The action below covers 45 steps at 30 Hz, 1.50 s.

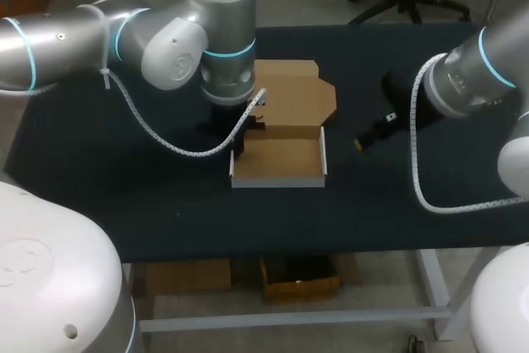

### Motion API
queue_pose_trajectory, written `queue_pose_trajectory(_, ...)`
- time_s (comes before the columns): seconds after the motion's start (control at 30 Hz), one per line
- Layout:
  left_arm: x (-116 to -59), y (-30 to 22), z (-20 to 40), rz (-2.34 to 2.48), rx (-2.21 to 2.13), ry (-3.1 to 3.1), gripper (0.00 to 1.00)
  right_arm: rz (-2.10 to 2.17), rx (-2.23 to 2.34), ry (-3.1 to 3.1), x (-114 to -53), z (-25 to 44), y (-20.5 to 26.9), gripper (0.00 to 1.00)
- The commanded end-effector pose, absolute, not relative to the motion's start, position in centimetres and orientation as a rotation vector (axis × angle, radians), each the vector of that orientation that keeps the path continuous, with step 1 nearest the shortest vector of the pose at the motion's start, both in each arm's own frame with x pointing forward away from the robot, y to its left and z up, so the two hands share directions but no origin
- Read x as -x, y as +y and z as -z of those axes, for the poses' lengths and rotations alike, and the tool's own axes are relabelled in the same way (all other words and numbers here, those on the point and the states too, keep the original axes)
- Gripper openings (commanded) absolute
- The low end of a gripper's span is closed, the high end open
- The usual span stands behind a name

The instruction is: Assemble the packaging by folding the flat box into shape, placing the metal phone stand inside, and closing the box properly

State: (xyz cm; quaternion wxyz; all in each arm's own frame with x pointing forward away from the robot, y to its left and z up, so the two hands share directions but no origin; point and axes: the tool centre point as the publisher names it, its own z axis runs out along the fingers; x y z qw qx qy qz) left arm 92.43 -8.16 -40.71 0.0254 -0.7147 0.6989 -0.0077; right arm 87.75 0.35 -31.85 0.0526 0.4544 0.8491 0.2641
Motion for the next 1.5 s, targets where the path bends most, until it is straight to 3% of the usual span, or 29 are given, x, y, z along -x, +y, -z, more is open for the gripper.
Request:
queue_pose_trajectory(0.03, -92.5, -7.7, 40.9, 0.02, 2.202, 2.171, 0.0, -0.859, -1.26, 2.635, -87.0, 30.8, -0.6, 1.0)
queue_pose_trajectory(0.43, -92.7, -7.0, 41.0, 0.004, 2.178, 2.173, 0.0, -1.151, -0.836, 2.8, -83.1, 27.5, -4.3, 1.0)
queue_pose_trajectory(1.5, -92.8, -6.9, 40.8, -0.142, 2.036, 2.06, 0.0, -1.137, -0.683, 2.905, -81.1, 27.5, -5.0, 1.0)
